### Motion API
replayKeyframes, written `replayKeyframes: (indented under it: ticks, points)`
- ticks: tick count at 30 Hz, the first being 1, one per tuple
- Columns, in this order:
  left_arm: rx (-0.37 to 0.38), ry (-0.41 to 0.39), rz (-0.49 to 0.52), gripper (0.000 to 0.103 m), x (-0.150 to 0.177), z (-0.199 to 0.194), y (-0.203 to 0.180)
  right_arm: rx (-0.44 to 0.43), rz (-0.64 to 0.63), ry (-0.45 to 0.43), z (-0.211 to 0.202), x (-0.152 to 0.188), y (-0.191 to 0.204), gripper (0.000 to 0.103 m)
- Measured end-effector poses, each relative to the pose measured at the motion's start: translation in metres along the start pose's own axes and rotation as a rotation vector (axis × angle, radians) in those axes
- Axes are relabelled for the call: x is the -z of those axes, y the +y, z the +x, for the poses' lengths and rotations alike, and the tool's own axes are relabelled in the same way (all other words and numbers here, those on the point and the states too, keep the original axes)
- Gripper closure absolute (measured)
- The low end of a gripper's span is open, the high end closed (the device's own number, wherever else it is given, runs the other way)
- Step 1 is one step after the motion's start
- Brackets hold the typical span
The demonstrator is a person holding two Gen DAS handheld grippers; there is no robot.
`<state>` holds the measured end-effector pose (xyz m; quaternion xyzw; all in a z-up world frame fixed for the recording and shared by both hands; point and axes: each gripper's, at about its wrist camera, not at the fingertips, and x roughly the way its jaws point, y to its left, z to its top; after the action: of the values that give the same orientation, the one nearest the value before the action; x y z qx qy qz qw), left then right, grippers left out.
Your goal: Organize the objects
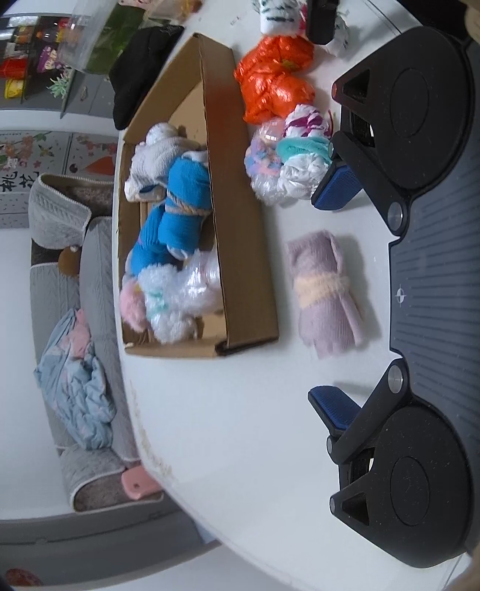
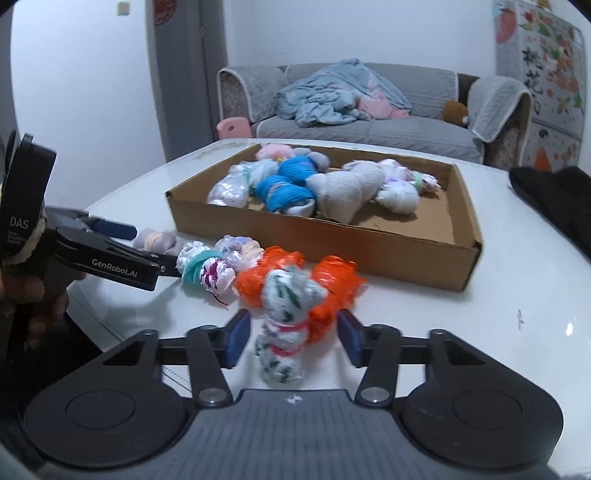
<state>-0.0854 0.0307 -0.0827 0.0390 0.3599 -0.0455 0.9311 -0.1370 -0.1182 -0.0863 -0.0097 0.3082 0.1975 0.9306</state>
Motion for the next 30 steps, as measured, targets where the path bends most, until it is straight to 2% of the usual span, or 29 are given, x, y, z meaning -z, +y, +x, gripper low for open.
replayKeyframes:
  ticks: [2,4,6,9,17,26,30]
  points:
    - [0.038,-0.005,-0.015,0.009,0.001,0.0,0.001,-0.013,0.017,-0.009,-0.002,0.002,-0.006,0.075]
    - [0.039,-0.012,-0.008,0.013,0.002,0.0,-0.001,-0.026,0.028,-0.009,-0.003,0.004,-0.01,0.077]
    - [0.053,-0.023,0.001,0.034,0.0,-0.003,-0.003,-0.037,0.05,-0.015,-0.004,0.004,-0.013,0.079]
    - [0.076,-0.021,0.002,0.034,0.0,-0.006,-0.005,-0.037,0.06,-0.019,-0.006,0.004,-0.016,0.08]
    - [0.063,-0.033,-0.002,0.035,0.002,-0.02,-0.004,-0.036,0.063,-0.048,-0.02,-0.003,-0.025,0.08]
    - [0.083,-0.091,0.014,0.035,-0.022,-0.041,-0.011,-0.033,0.066,-0.114,-0.036,-0.027,-0.044,0.08]
    - [0.086,-0.091,0.018,0.035,-0.023,-0.039,-0.014,-0.029,0.054,-0.085,-0.028,-0.019,-0.045,0.077]
